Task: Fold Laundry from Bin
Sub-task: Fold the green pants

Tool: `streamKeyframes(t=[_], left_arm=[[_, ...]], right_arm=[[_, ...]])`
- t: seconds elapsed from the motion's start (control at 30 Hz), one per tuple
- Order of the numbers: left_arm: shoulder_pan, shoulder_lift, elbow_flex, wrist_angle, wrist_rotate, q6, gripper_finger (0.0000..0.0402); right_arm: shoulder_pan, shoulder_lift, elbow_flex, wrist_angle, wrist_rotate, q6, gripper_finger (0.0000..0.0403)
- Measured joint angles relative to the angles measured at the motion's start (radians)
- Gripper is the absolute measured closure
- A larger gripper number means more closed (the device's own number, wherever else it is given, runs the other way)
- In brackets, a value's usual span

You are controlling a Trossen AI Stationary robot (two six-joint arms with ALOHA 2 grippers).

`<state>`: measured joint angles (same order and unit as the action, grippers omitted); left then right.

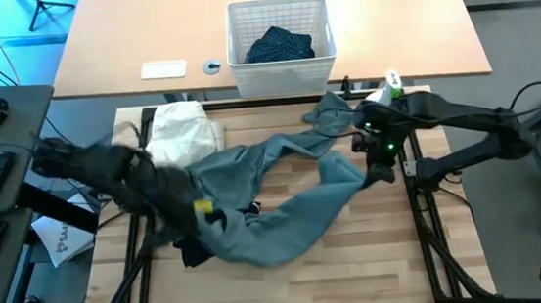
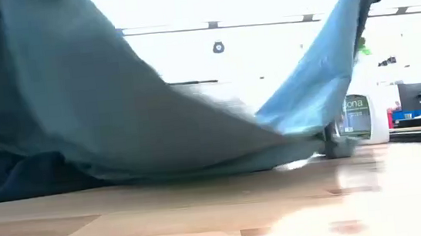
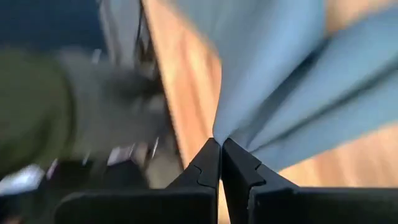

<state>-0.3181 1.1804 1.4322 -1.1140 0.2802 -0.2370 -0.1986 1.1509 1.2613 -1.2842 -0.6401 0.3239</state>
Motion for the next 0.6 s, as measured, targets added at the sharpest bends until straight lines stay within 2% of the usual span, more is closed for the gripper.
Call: streamKeyframes(t=[0.13, 0.27, 0.3, 0.33, 0.4, 0.5, 0.6], left_arm=[[-0.175, 0.109, -0.002, 0.021, -0.033, -0.214, 0.0401], [-0.310, 0.210, -0.002, 0.190, -0.051, -0.453, 0.0401], [-0.334, 0.224, -0.002, 0.223, -0.074, -0.505, 0.0401], [-0.359, 0.236, -0.002, 0.235, -0.105, -0.559, 0.0401], [-0.392, 0.247, -0.002, 0.216, -0.168, -0.659, 0.0401], [-0.427, 0.246, -0.002, 0.139, -0.248, -0.766, 0.0401], [-0.444, 0.227, -0.002, 0.005, -0.277, -0.823, 0.0401]], right_arm=[[-0.080, 0.063, -0.002, -0.307, -0.213, -0.295, 0.0403], [-0.157, 0.033, 0.012, -0.190, -0.566, -0.362, 0.0403], [-0.173, 0.031, 0.036, -0.147, -0.610, -0.390, 0.0403], [-0.192, 0.030, 0.056, -0.113, -0.604, -0.418, 0.0403], [-0.236, 0.042, 0.090, -0.056, -0.501, -0.484, 0.0403], [-0.310, 0.076, 0.133, 0.078, -0.274, -0.531, 0.0403], [-0.379, 0.136, 0.158, 0.217, -0.078, -0.505, 0.0403]])
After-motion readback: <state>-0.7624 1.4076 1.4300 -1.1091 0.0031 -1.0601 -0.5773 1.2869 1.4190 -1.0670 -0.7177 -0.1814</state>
